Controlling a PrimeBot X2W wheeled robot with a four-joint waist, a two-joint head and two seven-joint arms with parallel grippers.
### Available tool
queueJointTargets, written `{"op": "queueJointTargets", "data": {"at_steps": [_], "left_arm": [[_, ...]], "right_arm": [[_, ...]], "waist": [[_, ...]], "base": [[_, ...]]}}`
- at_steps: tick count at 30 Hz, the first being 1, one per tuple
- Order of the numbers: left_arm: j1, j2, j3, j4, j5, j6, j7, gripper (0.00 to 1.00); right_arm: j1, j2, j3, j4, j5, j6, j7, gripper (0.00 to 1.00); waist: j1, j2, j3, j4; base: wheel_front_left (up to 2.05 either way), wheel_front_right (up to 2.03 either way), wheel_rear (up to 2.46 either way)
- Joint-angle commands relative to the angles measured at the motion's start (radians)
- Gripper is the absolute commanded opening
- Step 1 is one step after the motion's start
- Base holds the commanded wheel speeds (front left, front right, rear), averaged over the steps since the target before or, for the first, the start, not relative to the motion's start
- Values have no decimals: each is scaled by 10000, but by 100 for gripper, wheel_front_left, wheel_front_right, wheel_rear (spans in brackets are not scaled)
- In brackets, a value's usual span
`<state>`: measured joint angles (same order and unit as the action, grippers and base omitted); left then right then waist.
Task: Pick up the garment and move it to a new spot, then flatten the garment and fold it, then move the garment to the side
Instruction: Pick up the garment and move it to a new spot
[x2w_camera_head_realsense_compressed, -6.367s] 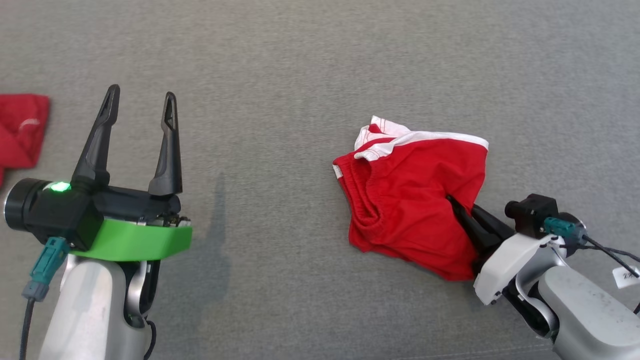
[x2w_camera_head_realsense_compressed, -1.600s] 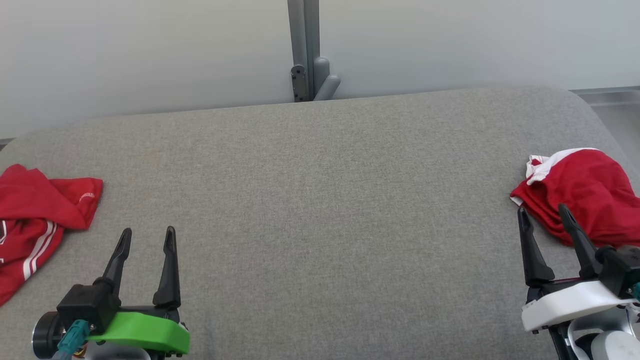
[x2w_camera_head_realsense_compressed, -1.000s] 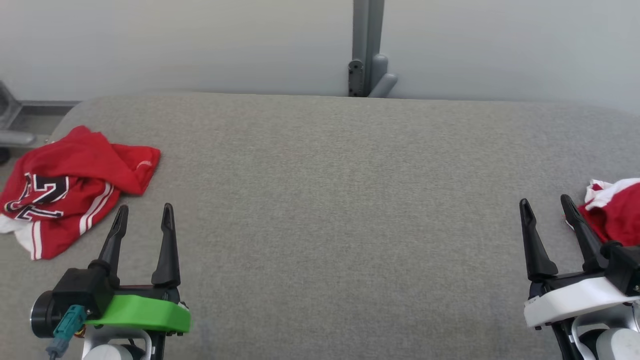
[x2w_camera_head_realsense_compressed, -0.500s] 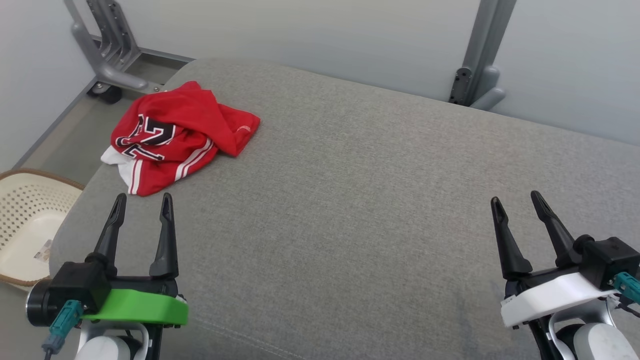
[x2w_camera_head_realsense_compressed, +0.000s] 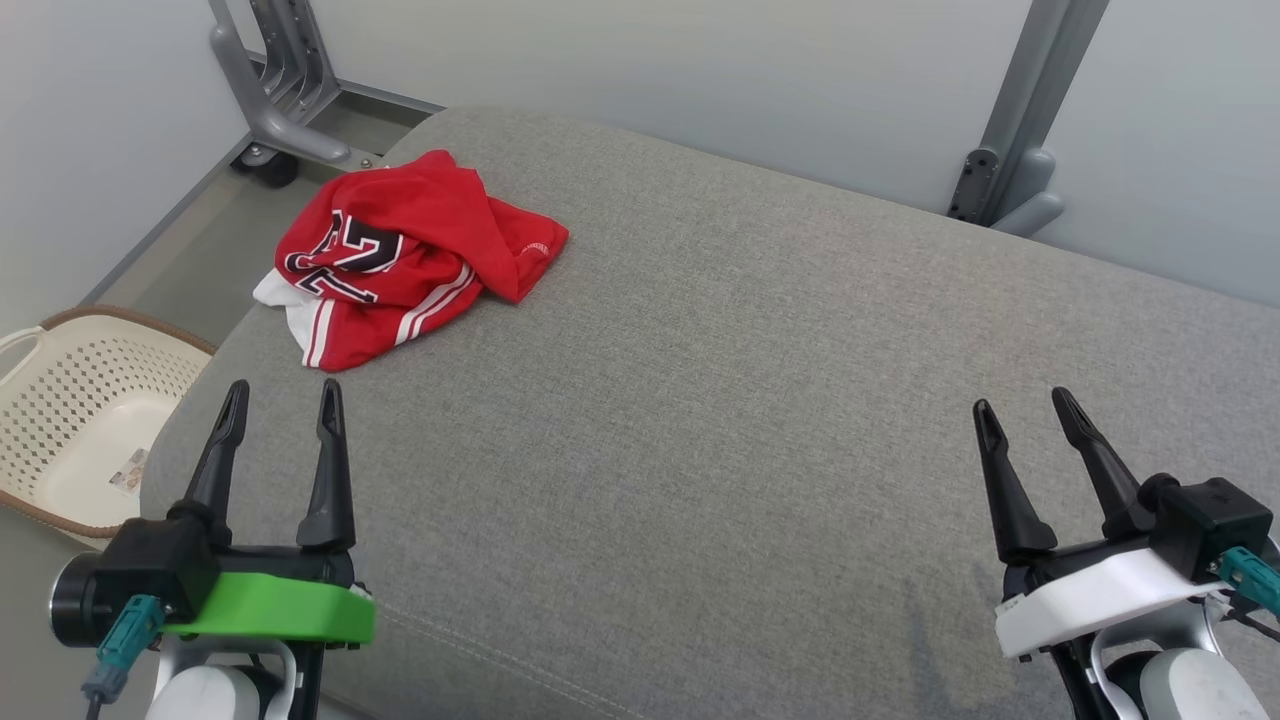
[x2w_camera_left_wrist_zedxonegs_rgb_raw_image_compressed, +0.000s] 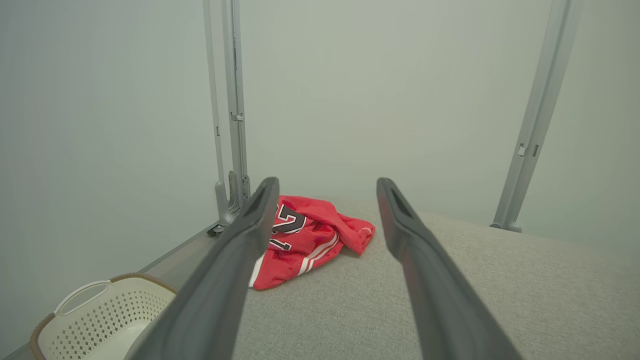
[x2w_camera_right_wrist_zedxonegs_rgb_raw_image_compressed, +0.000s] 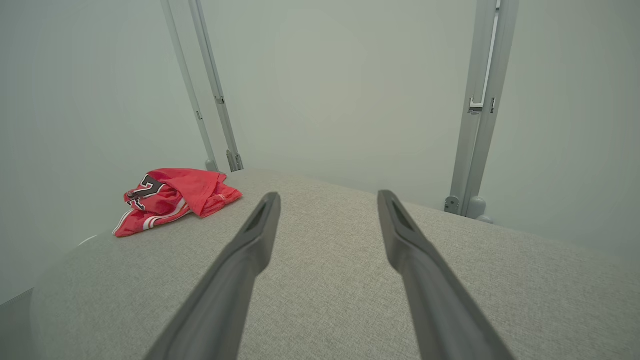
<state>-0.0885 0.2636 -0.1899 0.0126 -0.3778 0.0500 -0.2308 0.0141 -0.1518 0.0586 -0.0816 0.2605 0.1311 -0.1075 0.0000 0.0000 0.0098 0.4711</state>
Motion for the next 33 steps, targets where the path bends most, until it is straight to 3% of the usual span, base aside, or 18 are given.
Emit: {"op": "queueJointTargets", "data": {"at_steps": [1, 9, 18, 24, 33], "left_arm": [[-151, 14, 10, -3, -59, 19, -71, 100], [-774, -237, 109, -114, -158, 6, -191, 100], [-3333, -307, 702, 849, -305, -309, -303, 100], [-5264, -90, 829, 3581, -667, -920, -150, 100], [-7179, 371, 841, 7875, -1341, -1578, 479, 100]], "right_arm": [[-90, -36, -11, 8, 32, -7, -30, 100], [-483, -185, 164, -336, -69, -7, 195, 100], [-1749, -657, 583, -1176, -206, -7, 678, 100], [-2609, -704, 788, -1291, -192, -7, 505, 100], [-3046, -662, 920, -1132, -208, -7, 249, 100]], "waist": [[0, 0, 27, -11], [0, 0, 679, -400], [0, 0, 3061, -1773], [0, 0, 4495, -2782], [0, 0, 5482, -3552]], "base": [[0, 0, 0], [0, 0, 0], [0, 0, 0], [0, 0, 0], [0, 0, 0]]}}
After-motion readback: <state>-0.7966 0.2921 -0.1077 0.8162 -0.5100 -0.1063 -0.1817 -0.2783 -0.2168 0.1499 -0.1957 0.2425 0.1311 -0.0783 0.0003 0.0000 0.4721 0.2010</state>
